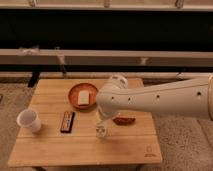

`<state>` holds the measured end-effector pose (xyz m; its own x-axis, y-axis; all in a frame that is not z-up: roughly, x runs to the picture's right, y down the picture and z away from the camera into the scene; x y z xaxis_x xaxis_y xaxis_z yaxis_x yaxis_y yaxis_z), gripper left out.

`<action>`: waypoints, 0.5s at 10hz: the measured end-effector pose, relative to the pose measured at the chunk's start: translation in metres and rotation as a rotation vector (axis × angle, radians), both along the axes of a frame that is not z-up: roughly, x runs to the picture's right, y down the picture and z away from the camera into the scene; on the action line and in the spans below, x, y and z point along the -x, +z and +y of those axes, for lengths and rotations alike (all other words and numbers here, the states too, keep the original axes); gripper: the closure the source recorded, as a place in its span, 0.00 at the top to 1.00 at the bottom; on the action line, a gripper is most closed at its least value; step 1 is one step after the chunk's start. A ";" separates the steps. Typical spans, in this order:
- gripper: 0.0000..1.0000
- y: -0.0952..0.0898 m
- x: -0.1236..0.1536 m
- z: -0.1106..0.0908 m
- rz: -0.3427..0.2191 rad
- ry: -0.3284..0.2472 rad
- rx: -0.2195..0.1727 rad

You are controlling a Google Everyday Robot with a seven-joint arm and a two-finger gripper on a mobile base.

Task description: Knock the bottle over

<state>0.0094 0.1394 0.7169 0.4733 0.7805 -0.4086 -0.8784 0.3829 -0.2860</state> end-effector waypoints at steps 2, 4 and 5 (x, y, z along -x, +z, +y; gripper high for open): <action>0.80 0.016 -0.010 -0.019 0.067 0.000 -0.042; 0.80 0.022 -0.017 -0.038 0.135 -0.007 -0.080; 0.80 0.018 -0.022 -0.053 0.168 -0.008 -0.103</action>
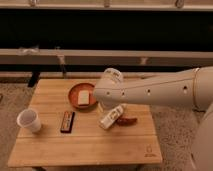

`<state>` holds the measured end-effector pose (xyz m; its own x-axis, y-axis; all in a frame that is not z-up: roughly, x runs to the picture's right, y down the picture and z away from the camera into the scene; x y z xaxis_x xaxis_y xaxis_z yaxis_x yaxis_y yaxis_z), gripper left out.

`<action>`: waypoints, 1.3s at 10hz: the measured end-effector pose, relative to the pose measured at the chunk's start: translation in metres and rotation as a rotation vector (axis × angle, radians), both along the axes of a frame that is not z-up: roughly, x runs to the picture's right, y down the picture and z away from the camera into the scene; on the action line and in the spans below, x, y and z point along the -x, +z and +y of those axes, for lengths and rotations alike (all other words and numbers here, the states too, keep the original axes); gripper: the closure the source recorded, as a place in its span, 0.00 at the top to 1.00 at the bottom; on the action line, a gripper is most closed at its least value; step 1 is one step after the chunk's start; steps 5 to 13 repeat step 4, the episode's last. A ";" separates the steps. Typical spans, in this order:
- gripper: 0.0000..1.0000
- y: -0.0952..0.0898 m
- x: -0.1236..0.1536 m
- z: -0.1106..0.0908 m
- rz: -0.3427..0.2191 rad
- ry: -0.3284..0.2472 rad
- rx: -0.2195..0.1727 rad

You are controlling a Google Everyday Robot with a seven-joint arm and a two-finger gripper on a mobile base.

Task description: Knock the bottle over

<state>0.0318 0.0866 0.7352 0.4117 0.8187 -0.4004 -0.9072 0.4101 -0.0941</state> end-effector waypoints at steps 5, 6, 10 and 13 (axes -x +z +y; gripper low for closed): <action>0.80 -0.013 0.009 -0.033 -0.041 0.013 -0.034; 0.80 -0.013 0.009 -0.033 -0.041 0.013 -0.034; 0.80 -0.013 0.009 -0.033 -0.041 0.013 -0.034; 0.80 -0.013 0.009 -0.033 -0.041 0.013 -0.034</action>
